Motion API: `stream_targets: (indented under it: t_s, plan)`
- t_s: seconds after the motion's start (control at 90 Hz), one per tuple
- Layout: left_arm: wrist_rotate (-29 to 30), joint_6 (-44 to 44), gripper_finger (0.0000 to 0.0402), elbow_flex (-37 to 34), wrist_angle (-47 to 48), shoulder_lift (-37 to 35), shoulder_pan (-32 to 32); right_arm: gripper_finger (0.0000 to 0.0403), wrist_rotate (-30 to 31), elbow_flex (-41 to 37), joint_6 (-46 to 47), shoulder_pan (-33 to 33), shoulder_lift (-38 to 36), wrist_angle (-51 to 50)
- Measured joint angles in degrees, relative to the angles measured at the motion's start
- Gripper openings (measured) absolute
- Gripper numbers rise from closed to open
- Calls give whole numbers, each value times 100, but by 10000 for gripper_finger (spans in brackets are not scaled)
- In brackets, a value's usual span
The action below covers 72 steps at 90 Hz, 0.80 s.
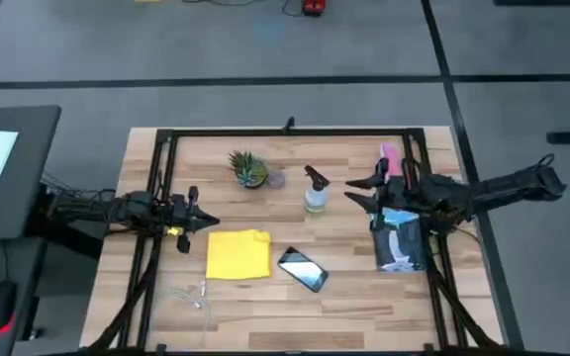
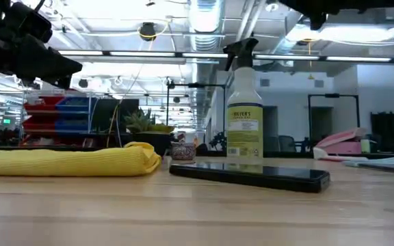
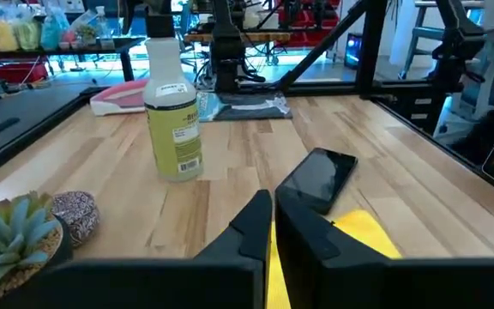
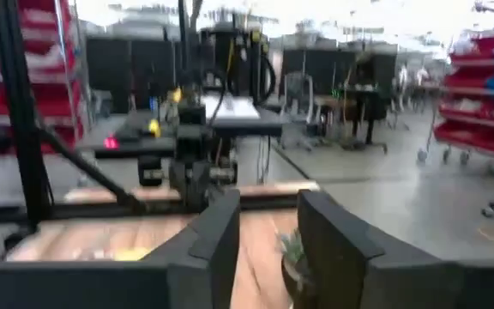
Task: Apply microfiber cloth
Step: Move the white spray bottle to the bottom left of the table
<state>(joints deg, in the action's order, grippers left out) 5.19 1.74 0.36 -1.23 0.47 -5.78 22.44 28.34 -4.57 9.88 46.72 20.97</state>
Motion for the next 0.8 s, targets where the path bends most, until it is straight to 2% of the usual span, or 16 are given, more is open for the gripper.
stream_targets:
  t_s: [0.167,0.289,0.378,0.578,0.8]
  plan:
    - [0,-3,0,0,0,0,0,188,1441,103,-180,503,551,-408]
    - [0,-232,0,0,0,0,0,241,2580,103,45,779,1032,-488]
    - [0,-490,0,0,0,0,0,269,3145,103,426,826,1387,-444]
    - [0,-833,0,0,0,0,0,303,3225,103,952,696,2247,409]
    - [0,-865,0,0,0,2,0,306,3410,197,924,685,3053,1487]
